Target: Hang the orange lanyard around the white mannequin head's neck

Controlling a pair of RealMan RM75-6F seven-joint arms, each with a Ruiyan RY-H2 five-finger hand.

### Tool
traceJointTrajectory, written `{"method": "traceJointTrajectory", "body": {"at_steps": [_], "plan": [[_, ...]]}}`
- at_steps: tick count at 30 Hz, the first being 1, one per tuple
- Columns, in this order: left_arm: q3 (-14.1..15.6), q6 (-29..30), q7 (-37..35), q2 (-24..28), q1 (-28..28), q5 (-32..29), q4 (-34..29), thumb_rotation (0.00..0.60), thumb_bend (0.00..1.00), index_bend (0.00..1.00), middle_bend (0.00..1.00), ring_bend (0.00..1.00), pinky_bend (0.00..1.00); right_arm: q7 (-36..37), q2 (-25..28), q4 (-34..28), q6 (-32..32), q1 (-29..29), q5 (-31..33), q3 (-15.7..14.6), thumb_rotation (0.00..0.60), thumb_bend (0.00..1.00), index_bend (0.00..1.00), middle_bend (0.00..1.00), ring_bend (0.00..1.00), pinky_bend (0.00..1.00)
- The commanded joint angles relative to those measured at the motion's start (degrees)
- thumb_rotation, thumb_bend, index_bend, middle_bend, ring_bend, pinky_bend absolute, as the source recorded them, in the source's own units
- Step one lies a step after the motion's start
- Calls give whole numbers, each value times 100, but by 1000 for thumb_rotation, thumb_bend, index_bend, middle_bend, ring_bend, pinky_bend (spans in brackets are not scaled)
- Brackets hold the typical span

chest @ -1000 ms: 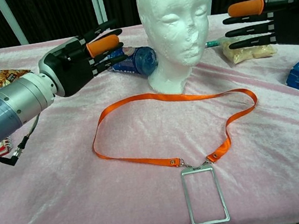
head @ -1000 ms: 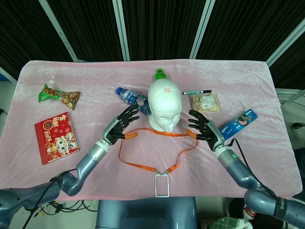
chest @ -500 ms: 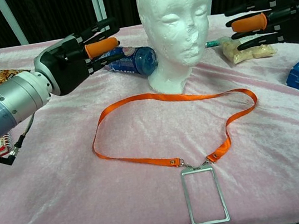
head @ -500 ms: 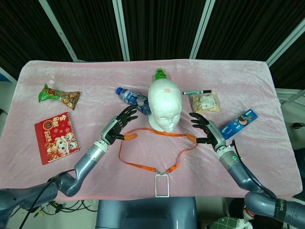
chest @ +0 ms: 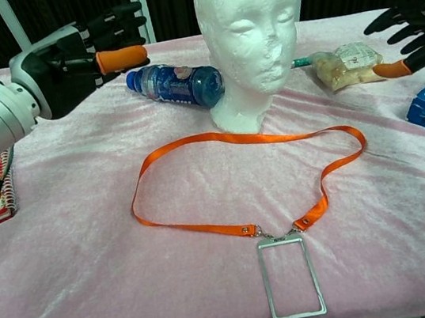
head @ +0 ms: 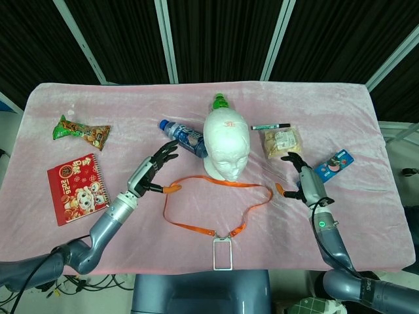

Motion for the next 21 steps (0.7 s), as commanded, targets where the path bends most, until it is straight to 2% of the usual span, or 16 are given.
{"method": "traceJointTrajectory", "body": {"at_steps": [1,7,14,21], "plan": [[52,312,758,196,180,48,-182,600,147,80,1,0,97,-767,-441,189,484,76,373,-144,600,245,310,111,143,143],[181,490,1425,368,327,125,-347,600,146,82,3,0,97,-1403,-913,297,701,211,603,-148,600,245,372,113,137,143],[203,527,1491,574,422,113,-582,600,146,84,4,0,97,-2034,-1461,723,791,523,738,37,600,244,429,112,136,143],[216,571,1513,694,474,151,-673,600,146,84,4,0,97,-2433,-1784,1270,684,747,916,180,600,245,483,111,136,143]]}}
